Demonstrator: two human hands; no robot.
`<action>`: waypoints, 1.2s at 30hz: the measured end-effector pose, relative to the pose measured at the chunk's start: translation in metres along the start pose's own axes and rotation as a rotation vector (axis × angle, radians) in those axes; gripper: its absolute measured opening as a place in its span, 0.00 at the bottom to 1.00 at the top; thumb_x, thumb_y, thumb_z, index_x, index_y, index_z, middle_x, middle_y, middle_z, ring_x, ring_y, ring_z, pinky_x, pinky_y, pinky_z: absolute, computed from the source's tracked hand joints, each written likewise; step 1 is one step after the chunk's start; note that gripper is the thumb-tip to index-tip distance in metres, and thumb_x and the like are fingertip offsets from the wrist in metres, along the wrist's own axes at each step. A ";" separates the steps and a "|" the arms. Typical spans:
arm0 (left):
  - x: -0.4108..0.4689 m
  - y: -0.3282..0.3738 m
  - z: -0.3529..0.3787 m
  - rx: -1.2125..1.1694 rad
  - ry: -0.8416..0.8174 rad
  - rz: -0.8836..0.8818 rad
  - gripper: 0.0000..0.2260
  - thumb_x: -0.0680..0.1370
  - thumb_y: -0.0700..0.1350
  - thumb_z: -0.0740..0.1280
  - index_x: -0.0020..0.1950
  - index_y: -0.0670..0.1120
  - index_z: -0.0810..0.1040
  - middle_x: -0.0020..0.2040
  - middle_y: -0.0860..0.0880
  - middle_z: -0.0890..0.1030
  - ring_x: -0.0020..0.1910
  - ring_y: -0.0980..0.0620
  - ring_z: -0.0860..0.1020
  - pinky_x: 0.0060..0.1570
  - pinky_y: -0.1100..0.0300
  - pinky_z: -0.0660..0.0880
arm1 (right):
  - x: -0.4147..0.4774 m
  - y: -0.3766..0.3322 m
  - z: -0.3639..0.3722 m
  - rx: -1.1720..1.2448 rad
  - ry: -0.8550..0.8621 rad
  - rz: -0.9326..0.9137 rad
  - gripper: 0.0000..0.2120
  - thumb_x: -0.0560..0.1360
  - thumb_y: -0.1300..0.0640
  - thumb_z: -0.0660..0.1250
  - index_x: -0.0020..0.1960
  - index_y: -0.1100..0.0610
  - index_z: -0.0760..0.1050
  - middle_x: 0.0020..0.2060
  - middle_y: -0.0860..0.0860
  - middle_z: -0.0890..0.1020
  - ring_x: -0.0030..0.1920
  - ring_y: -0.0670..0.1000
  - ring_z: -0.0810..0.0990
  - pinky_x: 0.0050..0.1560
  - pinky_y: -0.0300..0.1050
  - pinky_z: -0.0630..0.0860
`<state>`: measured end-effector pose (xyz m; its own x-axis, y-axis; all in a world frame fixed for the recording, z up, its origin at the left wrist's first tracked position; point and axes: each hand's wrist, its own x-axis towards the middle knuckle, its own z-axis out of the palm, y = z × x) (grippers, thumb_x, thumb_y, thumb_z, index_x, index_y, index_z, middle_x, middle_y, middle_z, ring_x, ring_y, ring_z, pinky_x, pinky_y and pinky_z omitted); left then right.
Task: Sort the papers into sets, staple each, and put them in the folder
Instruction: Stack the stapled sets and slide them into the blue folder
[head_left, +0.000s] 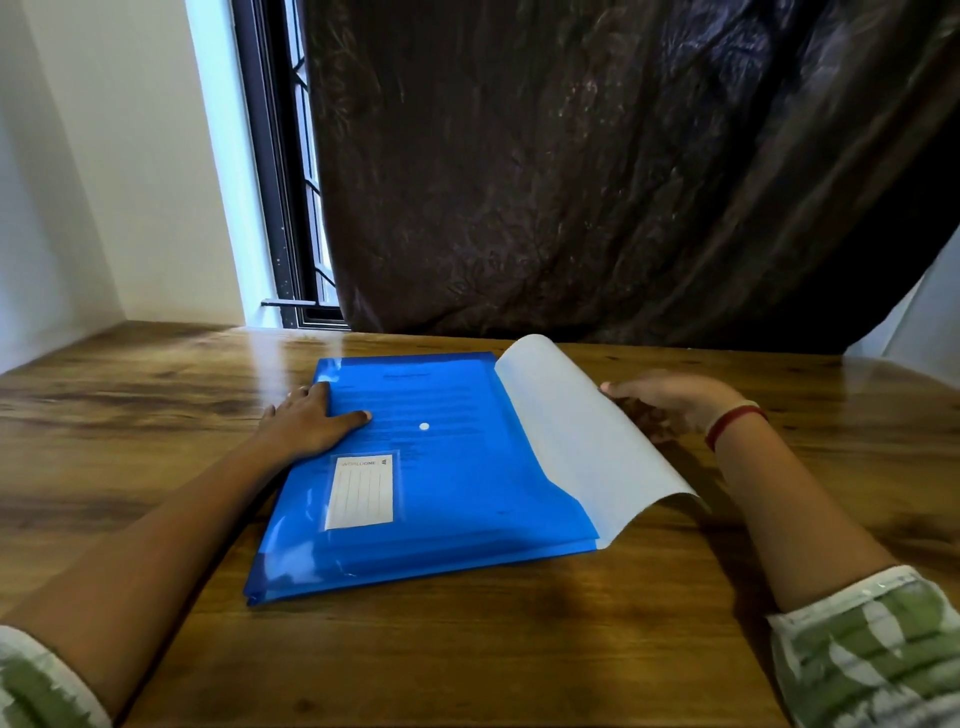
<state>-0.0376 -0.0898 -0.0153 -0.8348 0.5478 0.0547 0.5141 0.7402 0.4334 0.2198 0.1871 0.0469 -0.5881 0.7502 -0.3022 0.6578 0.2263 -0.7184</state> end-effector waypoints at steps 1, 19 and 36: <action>0.001 -0.001 0.000 0.001 0.000 0.003 0.31 0.77 0.63 0.60 0.72 0.44 0.63 0.72 0.41 0.66 0.69 0.41 0.66 0.69 0.45 0.62 | 0.000 0.000 0.000 0.071 -0.031 -0.003 0.13 0.76 0.44 0.66 0.50 0.54 0.74 0.47 0.53 0.78 0.46 0.52 0.77 0.38 0.45 0.73; 0.009 -0.002 0.008 0.054 0.018 0.000 0.38 0.73 0.71 0.59 0.73 0.47 0.62 0.73 0.42 0.64 0.71 0.42 0.64 0.70 0.45 0.58 | -0.021 -0.082 0.031 0.415 -0.193 -0.284 0.18 0.72 0.55 0.73 0.57 0.63 0.79 0.48 0.60 0.83 0.43 0.54 0.81 0.39 0.44 0.79; -0.005 0.017 0.009 0.257 -0.030 0.136 0.32 0.78 0.66 0.53 0.74 0.46 0.62 0.79 0.40 0.46 0.78 0.43 0.43 0.72 0.39 0.40 | -0.013 -0.119 0.143 -0.345 -0.069 -0.486 0.06 0.71 0.65 0.74 0.46 0.59 0.81 0.42 0.53 0.79 0.42 0.50 0.76 0.38 0.38 0.73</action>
<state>-0.0232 -0.0768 -0.0164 -0.7503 0.6575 0.0686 0.6575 0.7314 0.1812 0.0818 0.0617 0.0462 -0.8816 0.4705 -0.0388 0.4139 0.7308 -0.5427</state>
